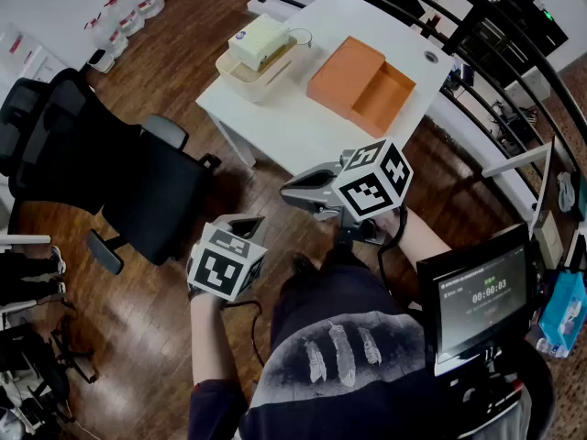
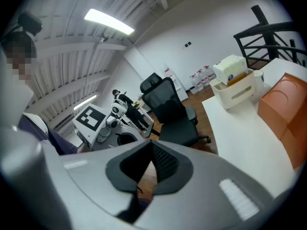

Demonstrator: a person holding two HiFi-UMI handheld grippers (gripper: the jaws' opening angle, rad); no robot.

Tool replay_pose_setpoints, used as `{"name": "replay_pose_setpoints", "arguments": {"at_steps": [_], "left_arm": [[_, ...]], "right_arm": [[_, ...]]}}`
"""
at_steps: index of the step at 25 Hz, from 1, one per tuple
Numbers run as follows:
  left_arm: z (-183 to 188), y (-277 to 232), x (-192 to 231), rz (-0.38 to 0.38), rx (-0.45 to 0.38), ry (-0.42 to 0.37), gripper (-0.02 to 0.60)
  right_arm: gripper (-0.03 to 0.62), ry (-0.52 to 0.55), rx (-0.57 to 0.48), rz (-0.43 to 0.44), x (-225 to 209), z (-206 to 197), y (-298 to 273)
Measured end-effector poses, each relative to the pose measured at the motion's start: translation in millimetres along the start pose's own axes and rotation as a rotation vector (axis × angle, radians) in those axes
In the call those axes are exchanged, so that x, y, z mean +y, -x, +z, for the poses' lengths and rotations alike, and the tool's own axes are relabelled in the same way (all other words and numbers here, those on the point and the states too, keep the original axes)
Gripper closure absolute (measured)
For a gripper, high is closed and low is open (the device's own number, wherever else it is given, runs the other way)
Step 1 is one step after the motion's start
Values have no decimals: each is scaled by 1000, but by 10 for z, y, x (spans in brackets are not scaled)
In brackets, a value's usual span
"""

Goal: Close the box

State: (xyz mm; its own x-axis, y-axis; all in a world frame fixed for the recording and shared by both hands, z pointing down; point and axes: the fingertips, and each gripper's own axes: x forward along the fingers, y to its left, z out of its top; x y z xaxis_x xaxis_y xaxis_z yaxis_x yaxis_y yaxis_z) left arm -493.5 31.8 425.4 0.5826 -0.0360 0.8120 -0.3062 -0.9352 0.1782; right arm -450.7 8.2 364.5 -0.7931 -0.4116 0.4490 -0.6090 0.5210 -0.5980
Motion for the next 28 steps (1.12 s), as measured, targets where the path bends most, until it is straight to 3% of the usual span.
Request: {"name": "replay_pose_setpoints", "arguments": {"at_steps": [11,20,28], "left_arm": [[291,-252,-386,-19,34,-50,566],[967,-677,-1014,49,58,-33,566],[1508,-1238,-1651,65,69,25,566]], "right_arm": [[589,-18,-32,-21,-191,-166,481],[589,-11,-36,28,-577,-427,1445],[589,-13,2,80,-1055,-679,2249]]}}
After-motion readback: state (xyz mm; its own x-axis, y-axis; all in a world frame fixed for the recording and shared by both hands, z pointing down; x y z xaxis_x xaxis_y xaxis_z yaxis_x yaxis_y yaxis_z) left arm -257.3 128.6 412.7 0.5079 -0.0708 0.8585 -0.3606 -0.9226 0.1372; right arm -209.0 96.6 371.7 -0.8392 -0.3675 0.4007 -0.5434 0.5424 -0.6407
